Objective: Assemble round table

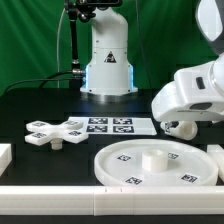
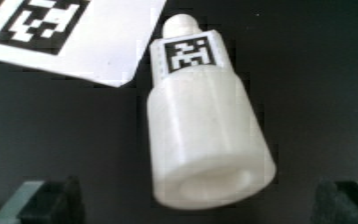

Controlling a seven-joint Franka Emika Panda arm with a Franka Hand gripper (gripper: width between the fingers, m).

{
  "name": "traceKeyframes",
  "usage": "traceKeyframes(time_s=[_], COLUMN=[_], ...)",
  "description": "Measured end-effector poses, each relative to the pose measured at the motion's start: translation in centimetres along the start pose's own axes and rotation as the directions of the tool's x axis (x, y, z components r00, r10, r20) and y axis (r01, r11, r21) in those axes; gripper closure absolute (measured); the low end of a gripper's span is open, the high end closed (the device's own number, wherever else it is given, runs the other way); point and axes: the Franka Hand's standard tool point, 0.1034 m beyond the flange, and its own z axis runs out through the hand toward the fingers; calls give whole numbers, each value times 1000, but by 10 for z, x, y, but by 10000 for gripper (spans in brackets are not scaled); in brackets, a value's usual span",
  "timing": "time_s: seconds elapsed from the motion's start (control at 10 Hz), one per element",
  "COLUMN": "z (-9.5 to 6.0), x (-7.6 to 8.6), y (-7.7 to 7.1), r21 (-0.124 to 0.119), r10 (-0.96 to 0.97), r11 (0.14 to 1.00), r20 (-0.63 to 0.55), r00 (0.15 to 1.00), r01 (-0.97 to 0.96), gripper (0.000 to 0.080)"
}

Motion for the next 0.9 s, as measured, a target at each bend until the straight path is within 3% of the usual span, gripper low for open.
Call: traceKeyframes(time_s=[0.1, 0.5, 0.8, 0.9], z=[6, 29, 33, 33], x=[1, -1, -2, -2], y=[-3, -1, 1, 1], r21=[16, 15, 17, 16], r10=[5, 5, 7, 7], r11=[1000, 1000, 1000, 1000], r20=[15, 40, 48, 48], r00=[1000, 999, 999, 999], r01=[-5, -5, -8, -8], gripper=[150, 150, 163, 330])
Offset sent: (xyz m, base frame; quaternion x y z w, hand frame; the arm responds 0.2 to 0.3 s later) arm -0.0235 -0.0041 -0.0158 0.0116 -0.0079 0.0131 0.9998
